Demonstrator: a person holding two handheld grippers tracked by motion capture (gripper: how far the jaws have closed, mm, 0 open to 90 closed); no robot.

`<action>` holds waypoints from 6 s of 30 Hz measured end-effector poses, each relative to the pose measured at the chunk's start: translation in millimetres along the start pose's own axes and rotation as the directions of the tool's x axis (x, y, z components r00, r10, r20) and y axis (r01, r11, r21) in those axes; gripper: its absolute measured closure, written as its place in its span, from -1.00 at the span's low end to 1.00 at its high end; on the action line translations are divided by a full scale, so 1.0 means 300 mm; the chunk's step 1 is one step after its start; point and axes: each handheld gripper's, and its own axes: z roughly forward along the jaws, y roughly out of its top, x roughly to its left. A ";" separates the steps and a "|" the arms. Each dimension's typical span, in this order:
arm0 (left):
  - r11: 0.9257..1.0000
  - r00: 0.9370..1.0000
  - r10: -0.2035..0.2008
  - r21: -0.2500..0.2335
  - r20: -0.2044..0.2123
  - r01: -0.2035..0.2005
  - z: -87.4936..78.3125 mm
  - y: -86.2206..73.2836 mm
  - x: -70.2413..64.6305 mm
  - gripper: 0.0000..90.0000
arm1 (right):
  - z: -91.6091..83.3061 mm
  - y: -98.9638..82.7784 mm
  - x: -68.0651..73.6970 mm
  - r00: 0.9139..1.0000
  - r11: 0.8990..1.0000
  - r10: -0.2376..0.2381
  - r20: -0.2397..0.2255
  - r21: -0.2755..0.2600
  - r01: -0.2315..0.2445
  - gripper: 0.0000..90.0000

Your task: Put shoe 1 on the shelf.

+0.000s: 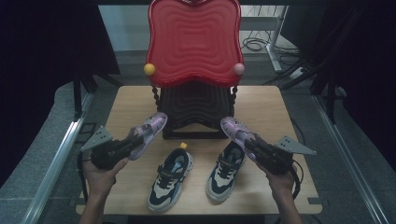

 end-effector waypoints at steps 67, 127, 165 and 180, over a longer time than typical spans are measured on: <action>1.000 1.000 0.011 -0.001 0.023 -0.011 0.304 0.067 0.016 0.90 | 0.287 0.079 0.050 0.999 0.999 0.024 0.033 -0.035 -0.022 0.87; 0.993 0.995 0.088 -0.076 -0.042 -0.091 0.527 0.193 0.024 0.90 | 0.536 0.164 0.049 0.994 0.995 0.023 0.105 -0.095 -0.013 0.86; 0.980 0.981 0.177 -0.075 -0.083 -0.183 0.603 0.148 0.034 0.86 | 0.637 0.145 0.018 0.994 0.993 -0.046 0.100 -0.107 0.057 0.85; 0.983 0.982 0.179 -0.026 -0.062 -0.181 0.608 0.110 0.041 0.81 | 0.650 0.132 0.012 0.994 0.997 -0.071 0.086 0.004 0.071 0.84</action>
